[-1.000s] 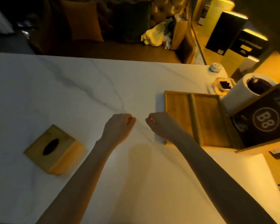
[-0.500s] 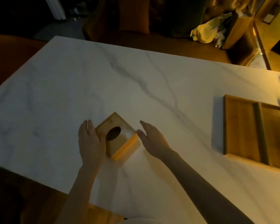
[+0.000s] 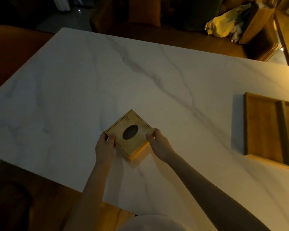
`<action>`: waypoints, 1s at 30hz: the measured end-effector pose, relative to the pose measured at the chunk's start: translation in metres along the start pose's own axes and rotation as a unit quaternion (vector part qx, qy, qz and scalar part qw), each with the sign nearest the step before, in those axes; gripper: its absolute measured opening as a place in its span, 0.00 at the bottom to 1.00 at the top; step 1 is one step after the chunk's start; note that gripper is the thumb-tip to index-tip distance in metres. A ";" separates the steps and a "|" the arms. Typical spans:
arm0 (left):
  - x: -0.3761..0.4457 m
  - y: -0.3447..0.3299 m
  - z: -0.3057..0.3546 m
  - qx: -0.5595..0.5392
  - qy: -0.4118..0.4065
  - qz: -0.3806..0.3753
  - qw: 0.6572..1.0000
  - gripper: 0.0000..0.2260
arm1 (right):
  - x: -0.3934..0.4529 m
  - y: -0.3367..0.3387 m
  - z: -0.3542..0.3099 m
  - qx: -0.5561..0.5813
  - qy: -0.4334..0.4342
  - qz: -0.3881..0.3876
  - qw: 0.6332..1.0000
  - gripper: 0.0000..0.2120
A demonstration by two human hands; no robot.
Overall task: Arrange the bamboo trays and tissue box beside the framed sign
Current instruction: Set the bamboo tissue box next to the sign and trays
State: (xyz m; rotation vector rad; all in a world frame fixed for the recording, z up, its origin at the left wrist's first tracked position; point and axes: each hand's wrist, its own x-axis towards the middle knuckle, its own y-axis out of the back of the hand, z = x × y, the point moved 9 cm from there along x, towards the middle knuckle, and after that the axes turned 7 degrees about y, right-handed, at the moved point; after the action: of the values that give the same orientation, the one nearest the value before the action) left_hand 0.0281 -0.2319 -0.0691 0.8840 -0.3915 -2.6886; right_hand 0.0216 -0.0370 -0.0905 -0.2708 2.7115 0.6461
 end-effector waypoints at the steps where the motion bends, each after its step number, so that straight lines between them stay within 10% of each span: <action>1: -0.002 -0.001 0.002 0.005 -0.005 0.003 1.000 0.12 | -0.001 0.002 0.000 0.002 0.000 0.005 1.000 0.23; 30: -0.232 -0.310 0.094 0.029 -0.218 -0.256 0.941 0.06 | -0.249 0.324 0.120 0.035 0.018 0.374 0.927 0.13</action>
State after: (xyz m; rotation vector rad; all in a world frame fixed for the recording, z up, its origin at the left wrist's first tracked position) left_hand 0.0940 0.1503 0.0215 0.4305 -0.3731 -3.3816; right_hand 0.2015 0.3296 0.0310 0.8190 2.8204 0.7233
